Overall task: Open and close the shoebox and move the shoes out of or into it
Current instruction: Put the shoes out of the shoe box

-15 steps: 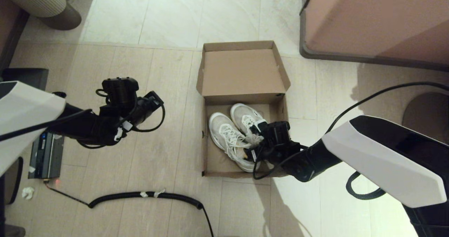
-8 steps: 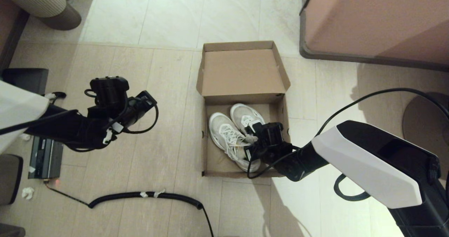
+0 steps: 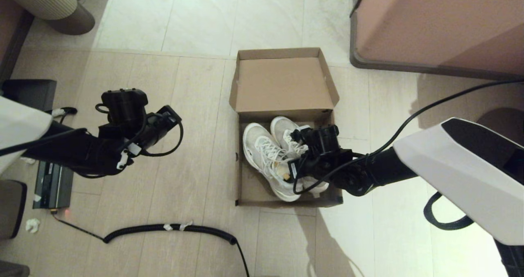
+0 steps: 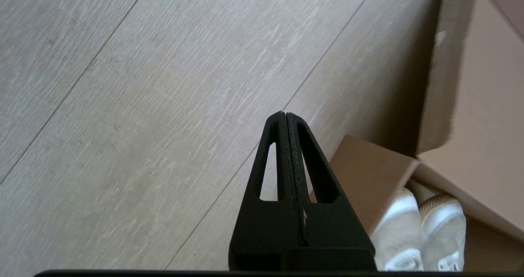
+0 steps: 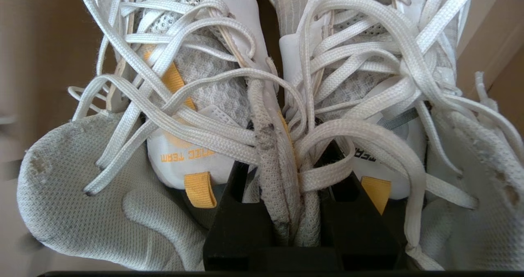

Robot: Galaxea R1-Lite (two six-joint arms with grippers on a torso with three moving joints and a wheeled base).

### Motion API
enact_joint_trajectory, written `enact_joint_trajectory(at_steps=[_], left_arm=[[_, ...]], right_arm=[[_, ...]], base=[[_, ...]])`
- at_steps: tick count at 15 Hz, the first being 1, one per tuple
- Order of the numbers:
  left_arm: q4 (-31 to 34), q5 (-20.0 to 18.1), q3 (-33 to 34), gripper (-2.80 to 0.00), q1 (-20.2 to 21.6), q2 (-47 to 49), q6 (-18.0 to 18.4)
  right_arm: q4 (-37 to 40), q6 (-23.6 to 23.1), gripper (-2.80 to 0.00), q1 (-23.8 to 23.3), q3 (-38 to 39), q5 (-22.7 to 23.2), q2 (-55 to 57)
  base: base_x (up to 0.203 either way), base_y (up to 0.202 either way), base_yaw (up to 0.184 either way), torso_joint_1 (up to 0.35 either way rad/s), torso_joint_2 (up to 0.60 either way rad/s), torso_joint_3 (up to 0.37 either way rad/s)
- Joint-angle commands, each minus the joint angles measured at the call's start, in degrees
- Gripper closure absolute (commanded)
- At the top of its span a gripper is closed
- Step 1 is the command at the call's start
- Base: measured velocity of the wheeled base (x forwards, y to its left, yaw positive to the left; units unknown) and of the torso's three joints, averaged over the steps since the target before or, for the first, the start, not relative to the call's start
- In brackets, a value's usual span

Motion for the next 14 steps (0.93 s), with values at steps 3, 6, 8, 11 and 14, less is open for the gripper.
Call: enact_joint_trajectory(at_steps=[3, 6, 8, 11, 14], left_arm=[[-0.22, -0.02, 1.22, 0.00, 0.09, -1.96, -0.20], [-0.31, -0.04, 1.15, 0.00, 0.09, -1.54, -0.20], [-0.40, -0.04, 1.15, 0.00, 0.00, -1.37, -0.29], [-0.38, -0.04, 1.38, 0.00, -0.19, -2.27, -0.29], [-0.85, -0.13, 2.77, 0.00, 0.09, -3.03, -0.38]], right_arm=[[8.94, 4.18, 0.00, 0.51, 0.55, 6.22, -10.48], [17.26, 6.45, 0.00, 0.57, 1.18, 11.31, -18.50], [21.21, 7.99, 0.00, -0.46, 2.78, 12.73, -24.60], [23.20, 8.48, 0.00, -5.24, 6.78, 12.66, -33.41], [26.48, 8.04, 0.00, -10.54, 10.78, 10.17, -41.47]], base=[[0.000, 0.000, 0.000, 0.000, 0.00, 0.000], [0.000, 0.000, 0.000, 0.000, 0.00, 0.000], [0.000, 0.000, 0.000, 0.000, 0.00, 0.000], [0.000, 0.000, 0.000, 0.000, 0.00, 0.000], [0.000, 0.000, 0.000, 0.000, 0.00, 0.000]])
